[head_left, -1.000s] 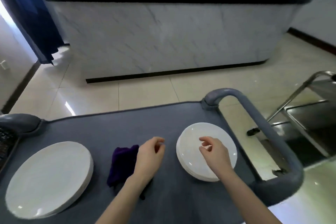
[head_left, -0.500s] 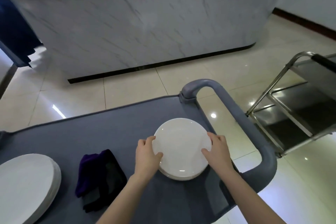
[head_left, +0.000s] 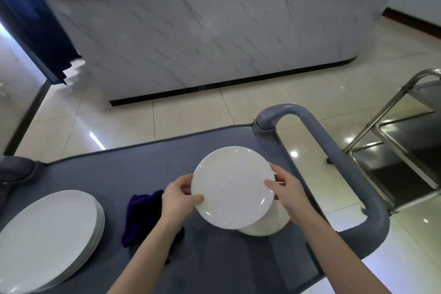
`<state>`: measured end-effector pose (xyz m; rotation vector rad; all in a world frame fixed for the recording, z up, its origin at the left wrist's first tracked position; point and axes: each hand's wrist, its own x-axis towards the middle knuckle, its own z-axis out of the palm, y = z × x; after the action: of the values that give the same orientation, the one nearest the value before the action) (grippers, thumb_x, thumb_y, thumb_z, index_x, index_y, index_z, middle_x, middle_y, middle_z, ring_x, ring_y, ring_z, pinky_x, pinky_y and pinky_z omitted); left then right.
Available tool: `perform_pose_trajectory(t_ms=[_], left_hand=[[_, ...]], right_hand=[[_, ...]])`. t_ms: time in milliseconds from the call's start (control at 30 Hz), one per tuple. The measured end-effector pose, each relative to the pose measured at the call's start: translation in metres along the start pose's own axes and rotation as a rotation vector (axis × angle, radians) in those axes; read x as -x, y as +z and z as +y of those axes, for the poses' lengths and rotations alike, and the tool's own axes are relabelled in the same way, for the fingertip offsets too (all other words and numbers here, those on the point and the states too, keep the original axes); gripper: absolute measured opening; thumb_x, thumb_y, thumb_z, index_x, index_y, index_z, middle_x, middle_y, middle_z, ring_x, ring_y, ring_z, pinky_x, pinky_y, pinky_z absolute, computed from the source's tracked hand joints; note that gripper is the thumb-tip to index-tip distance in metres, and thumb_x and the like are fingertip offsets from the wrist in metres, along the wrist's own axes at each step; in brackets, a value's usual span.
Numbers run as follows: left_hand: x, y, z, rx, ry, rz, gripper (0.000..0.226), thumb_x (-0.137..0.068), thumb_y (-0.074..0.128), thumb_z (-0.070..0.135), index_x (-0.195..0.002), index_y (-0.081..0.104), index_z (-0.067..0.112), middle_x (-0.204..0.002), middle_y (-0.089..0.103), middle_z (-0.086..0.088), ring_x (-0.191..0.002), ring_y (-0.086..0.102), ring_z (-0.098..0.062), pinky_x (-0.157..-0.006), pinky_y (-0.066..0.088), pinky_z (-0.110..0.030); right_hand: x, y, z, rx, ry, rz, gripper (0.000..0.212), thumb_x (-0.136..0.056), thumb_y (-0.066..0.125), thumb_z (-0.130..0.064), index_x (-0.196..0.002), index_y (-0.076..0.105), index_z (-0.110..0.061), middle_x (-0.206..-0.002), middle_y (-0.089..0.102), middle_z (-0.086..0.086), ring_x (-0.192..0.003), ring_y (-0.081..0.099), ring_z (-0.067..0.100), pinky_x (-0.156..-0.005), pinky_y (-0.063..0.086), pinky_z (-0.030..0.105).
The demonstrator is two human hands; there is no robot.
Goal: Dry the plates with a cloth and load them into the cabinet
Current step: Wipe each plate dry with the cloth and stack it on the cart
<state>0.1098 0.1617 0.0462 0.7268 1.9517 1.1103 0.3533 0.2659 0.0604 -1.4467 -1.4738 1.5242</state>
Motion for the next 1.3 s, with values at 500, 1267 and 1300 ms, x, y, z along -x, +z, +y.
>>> perform_pose_trajectory(t_ms=[500, 1267, 1300], left_hand=[[0.002, -0.127, -0.055, -0.469, 0.179, 0.182, 0.045, -0.087, 0.065, 0.009, -0.131, 0.060, 0.018, -0.131, 0.059, 0.003, -0.123, 0.052, -0.018, -0.107, 0.038, -0.030], [0.007, -0.160, -0.002, -0.093, 0.268, 0.283, 0.017, -0.099, 0.050, 0.036, -0.084, 0.046, 0.031, -0.077, 0.063, 0.002, -0.071, 0.060, -0.018, -0.057, 0.045, -0.033], [0.010, -0.159, 0.009, -0.086, 0.285, 0.281, 0.015, -0.099, 0.050, 0.036, -0.085, 0.048, 0.033, -0.078, 0.064, 0.006, -0.072, 0.060, -0.013, -0.057, 0.045, -0.030]], right_hand=[[0.002, 0.095, -0.008, -0.234, 0.130, -0.150, 0.047, -0.100, 0.051, -0.010, -0.132, 0.055, -0.043, -0.114, 0.069, 0.000, -0.099, 0.067, 0.033, -0.061, 0.058, 0.039], [0.022, 0.107, -0.014, -0.203, 0.125, -0.111, 0.045, -0.100, 0.052, -0.011, -0.124, 0.054, -0.049, -0.115, 0.067, -0.002, -0.101, 0.064, 0.031, -0.059, 0.059, 0.039], [0.024, 0.111, -0.017, -0.206, 0.114, -0.116, 0.045, -0.100, 0.052, -0.010, -0.124, 0.055, -0.048, -0.112, 0.068, -0.001, -0.100, 0.065, 0.031, -0.060, 0.060, 0.040]])
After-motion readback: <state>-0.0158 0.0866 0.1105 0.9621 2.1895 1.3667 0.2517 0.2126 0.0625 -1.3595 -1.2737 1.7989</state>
